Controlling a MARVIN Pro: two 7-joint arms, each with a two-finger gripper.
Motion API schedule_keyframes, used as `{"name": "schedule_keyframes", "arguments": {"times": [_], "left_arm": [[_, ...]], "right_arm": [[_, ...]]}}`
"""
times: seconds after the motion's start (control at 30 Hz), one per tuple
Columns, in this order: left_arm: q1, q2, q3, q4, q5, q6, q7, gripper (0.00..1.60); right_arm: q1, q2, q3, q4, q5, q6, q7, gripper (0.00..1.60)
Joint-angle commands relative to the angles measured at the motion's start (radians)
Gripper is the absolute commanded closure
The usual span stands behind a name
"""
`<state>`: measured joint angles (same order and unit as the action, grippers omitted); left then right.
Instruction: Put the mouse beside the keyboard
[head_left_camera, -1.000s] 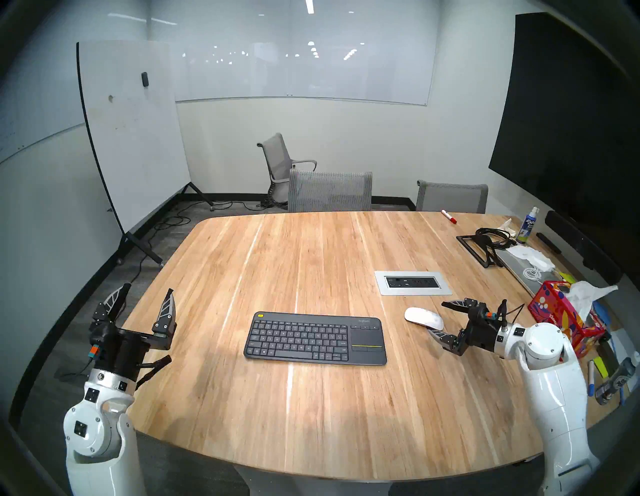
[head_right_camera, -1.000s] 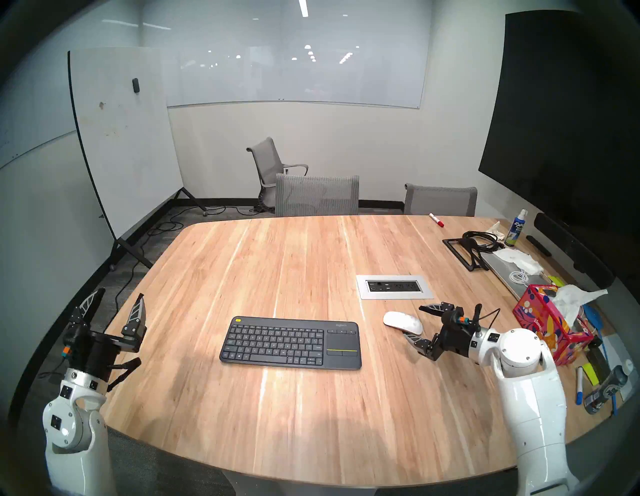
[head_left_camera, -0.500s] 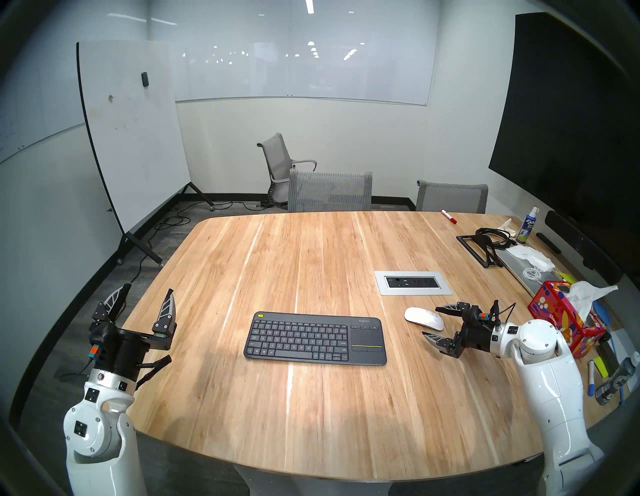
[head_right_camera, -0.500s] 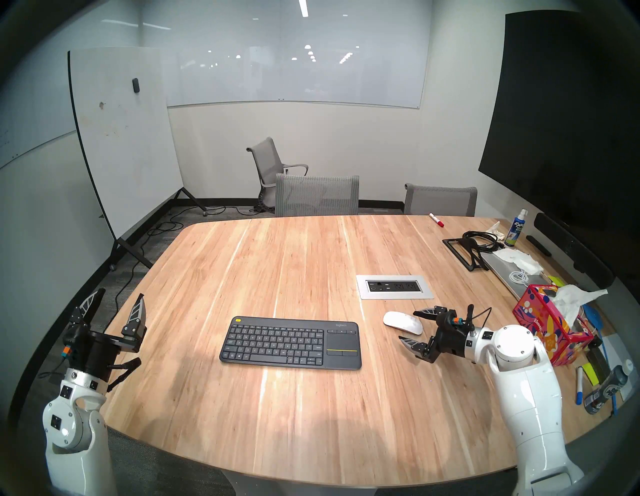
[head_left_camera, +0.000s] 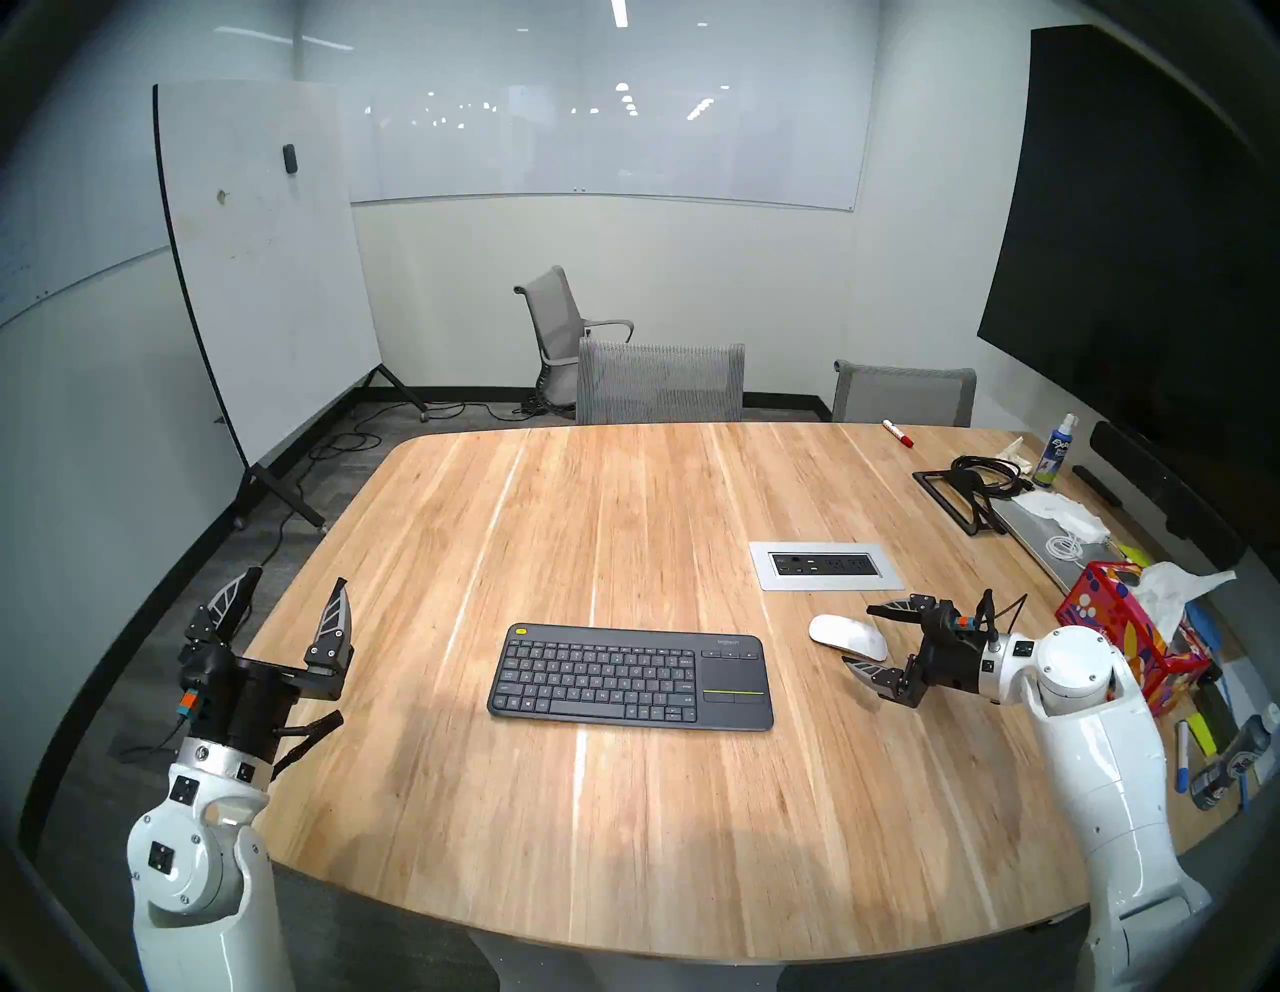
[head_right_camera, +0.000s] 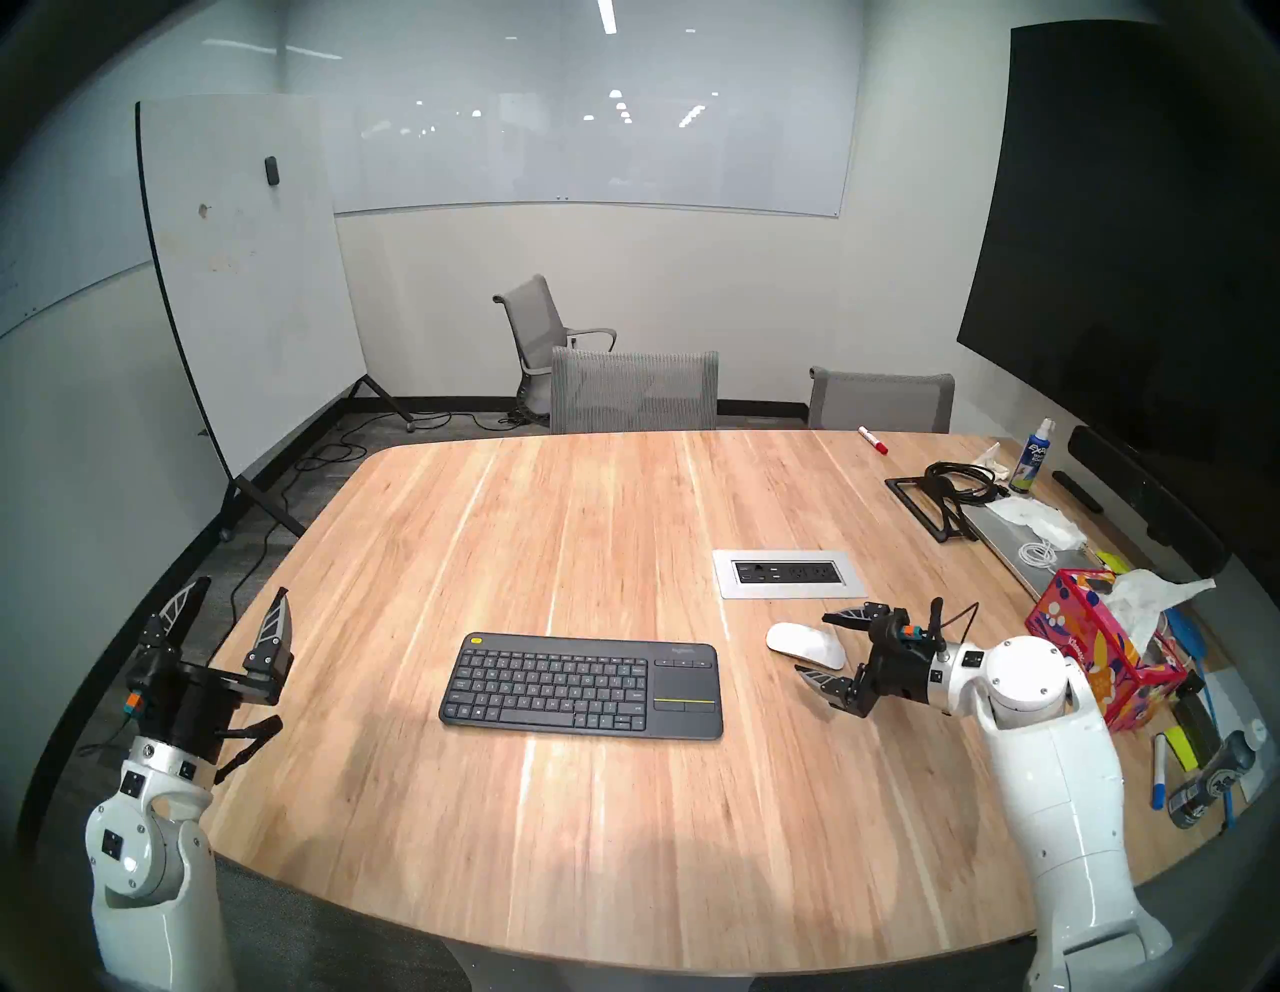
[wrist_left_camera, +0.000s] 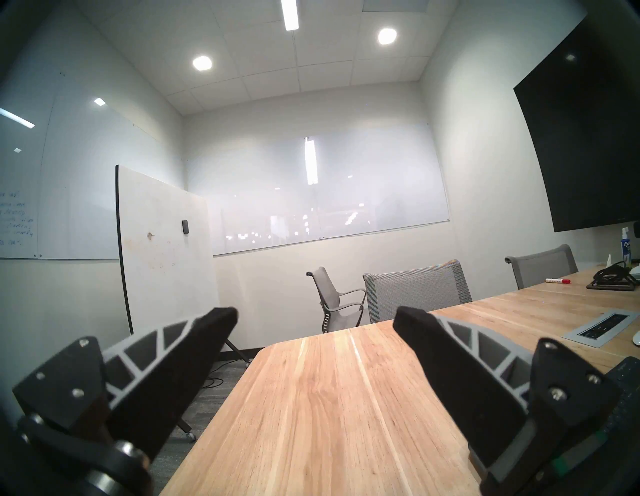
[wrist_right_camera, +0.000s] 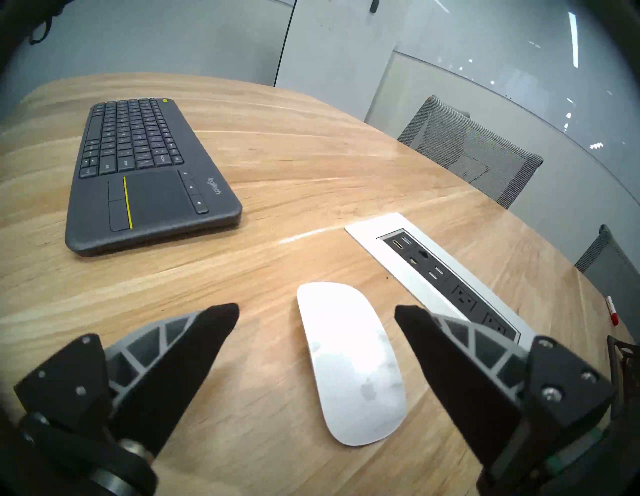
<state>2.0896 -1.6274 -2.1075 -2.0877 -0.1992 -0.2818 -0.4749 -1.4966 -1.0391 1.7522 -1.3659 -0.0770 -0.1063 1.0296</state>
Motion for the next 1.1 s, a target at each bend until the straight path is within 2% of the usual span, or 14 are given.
{"name": "schedule_keyframes", "arguments": {"times": [0.0,0.23,0.43,1.07], "left_arm": [[0.000,-0.001,0.002,-0.015,-0.001,0.002,-0.001,0.00],[-0.002,-0.005,-0.001,-0.016,0.000,0.003,-0.005,0.00],[-0.004,-0.008,-0.003,-0.015,0.002,0.003,-0.009,0.00],[-0.011,-0.018,-0.009,-0.015,0.006,0.005,-0.020,0.00]], "right_arm": [[0.020,0.007,0.013,-0.004,-0.003,0.007,-0.014,0.00],[0.030,0.009,0.018,0.015,0.005,0.038,-0.005,0.00],[0.072,0.016,0.000,0.068,0.007,0.061,0.023,0.00],[0.135,0.020,-0.038,0.142,-0.021,0.043,0.028,0.00]]}}
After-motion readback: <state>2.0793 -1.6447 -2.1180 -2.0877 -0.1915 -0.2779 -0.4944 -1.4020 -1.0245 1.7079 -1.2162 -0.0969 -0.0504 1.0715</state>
